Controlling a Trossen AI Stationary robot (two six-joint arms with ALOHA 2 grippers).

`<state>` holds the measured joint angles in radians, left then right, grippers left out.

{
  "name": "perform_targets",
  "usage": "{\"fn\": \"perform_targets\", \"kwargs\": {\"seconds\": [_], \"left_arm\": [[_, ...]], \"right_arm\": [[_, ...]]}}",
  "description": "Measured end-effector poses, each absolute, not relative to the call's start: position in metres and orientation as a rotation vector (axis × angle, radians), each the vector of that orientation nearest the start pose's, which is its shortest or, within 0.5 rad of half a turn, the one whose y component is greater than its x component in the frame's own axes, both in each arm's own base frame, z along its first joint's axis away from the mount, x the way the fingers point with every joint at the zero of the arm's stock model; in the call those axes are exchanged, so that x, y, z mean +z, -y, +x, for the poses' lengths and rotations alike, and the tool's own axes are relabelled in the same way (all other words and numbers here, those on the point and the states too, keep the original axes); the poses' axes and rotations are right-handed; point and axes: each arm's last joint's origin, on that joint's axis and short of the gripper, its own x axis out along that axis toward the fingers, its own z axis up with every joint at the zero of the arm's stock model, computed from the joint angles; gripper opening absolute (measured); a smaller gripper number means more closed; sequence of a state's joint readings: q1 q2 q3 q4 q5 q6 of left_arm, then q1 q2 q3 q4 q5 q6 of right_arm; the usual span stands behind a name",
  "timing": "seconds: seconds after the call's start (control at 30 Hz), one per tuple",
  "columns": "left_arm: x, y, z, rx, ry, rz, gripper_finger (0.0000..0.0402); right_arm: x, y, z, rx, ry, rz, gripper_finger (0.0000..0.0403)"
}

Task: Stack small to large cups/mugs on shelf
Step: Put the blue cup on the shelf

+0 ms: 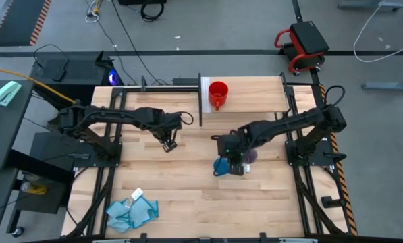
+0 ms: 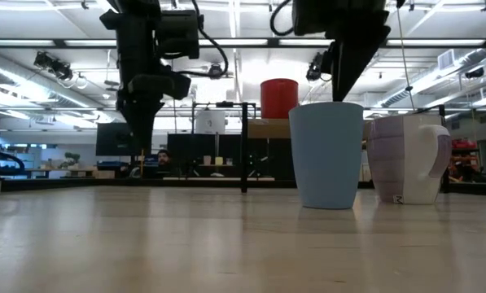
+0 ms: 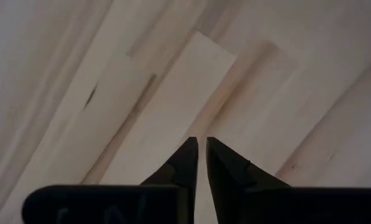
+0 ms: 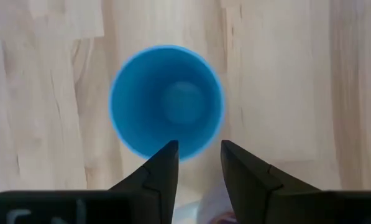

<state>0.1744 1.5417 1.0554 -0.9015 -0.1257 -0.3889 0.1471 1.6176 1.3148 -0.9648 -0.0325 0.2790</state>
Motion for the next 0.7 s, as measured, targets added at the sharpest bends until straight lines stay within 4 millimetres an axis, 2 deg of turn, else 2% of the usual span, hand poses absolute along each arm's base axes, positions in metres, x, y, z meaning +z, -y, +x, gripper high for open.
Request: {"fn": "perform_targets", "kwargs": {"seconds": [0.23,0.4,0.7], "left_arm": [[0.212,-0.045,0.275,0.491,-1.28,-0.343,0.0048],[0.212,-0.044,0.276,0.484,-1.277,-0.336,0.0048],[0.212,-0.044,0.277,0.481,-1.267,-0.335,0.0047]], "right_arm": [[0.252,-0.058,0.313,-0.035,-1.281,0.13,0.0128],[0.239,-0.058,0.321,-0.032,-1.315,0.11,0.0128],[0.229,-0.049,0.328,-0.057,-1.331,0.116,0.0128]]}}
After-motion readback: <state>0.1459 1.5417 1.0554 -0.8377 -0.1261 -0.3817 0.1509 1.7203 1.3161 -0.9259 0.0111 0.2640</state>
